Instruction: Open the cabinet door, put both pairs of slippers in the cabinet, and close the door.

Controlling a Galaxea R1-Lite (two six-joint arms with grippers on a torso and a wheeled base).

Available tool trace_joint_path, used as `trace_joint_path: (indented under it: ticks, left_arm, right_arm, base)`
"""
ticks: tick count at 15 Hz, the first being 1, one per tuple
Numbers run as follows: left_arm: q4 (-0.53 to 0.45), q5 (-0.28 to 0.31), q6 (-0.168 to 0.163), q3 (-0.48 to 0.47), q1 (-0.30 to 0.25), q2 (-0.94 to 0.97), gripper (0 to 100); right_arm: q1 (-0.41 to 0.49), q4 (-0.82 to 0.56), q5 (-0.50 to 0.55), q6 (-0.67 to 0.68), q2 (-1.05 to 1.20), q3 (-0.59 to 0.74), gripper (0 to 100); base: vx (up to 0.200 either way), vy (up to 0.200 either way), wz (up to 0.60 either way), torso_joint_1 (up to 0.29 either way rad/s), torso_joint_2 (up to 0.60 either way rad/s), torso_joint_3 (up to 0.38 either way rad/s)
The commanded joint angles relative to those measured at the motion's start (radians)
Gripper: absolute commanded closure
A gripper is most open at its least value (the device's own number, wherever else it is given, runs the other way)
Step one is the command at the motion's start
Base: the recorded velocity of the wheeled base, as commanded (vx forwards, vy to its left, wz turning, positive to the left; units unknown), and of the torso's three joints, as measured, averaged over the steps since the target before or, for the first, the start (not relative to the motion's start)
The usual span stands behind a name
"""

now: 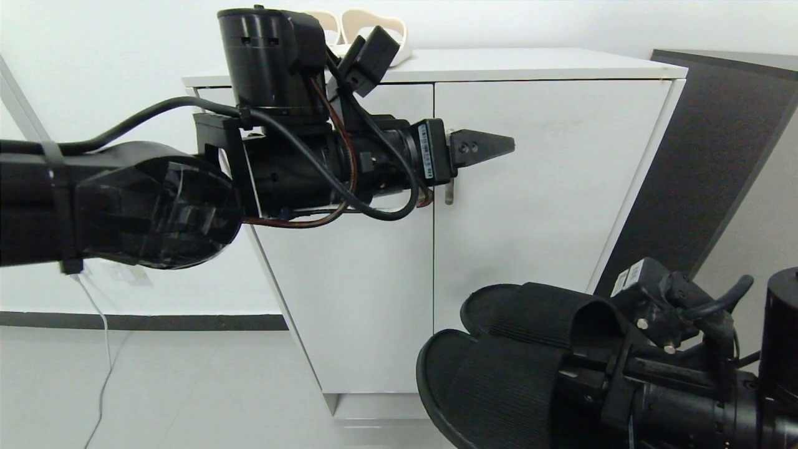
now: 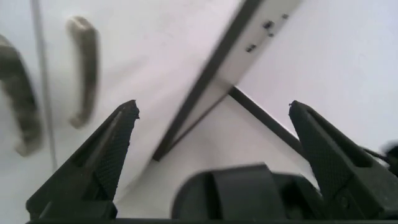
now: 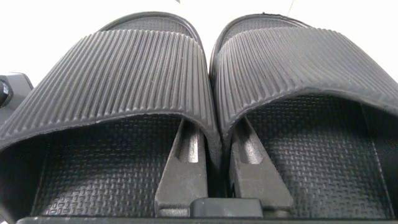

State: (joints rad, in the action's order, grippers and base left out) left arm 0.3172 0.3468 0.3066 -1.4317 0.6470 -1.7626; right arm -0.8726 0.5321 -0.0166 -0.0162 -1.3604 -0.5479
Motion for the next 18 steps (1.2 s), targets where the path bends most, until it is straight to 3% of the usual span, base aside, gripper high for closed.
trace_joint_path:
  ticks: [1, 3, 13, 14, 18]
  left_arm:
    - [-0.001, -0.022, -0.001, -0.032, -0.001, -0.038, 0]
    - [0.0, -0.072, -0.004, -0.059, -0.013, -0.072, 0]
    - [-0.004, -0.072, -0.004, -0.165, -0.06, -0.173, 0]
    - [-0.004, -0.068, -0.004, -0.165, -0.058, -0.175, 100]
    - [-0.003, -0.06, 0.002, -0.158, -0.056, -0.167, 100]
  right_arm:
    - [0.0, 0.0, 0.0, -0.001, -0.002, 0.0, 100]
    - [0.0, 0.0, 0.0, -0.001, -0.002, 0.0, 100]
    - [0.0, -0.001, -0.002, -0.002, -0.009, 0.003, 100]
    - [0.0, -0.001, -0.002, -0.002, -0.009, 0.003, 100]
    - [0.0, -0.001, -0.043, -0.005, -0.006, 0.02, 100]
  base:
    - [0.0, 0.0, 0.0, 0.0, 0.0, 0.0]
    - [0.0, 0.0, 0.0, 0.0, 0.0, 0.0]
    - [0.0, 0.0, 0.0, 0.0, 0.0, 0.0]
    - [0.0, 0.0, 0.0, 0.0, 0.0, 0.0]
    - [0.0, 0.0, 0.0, 0.0, 0.0, 0.0]
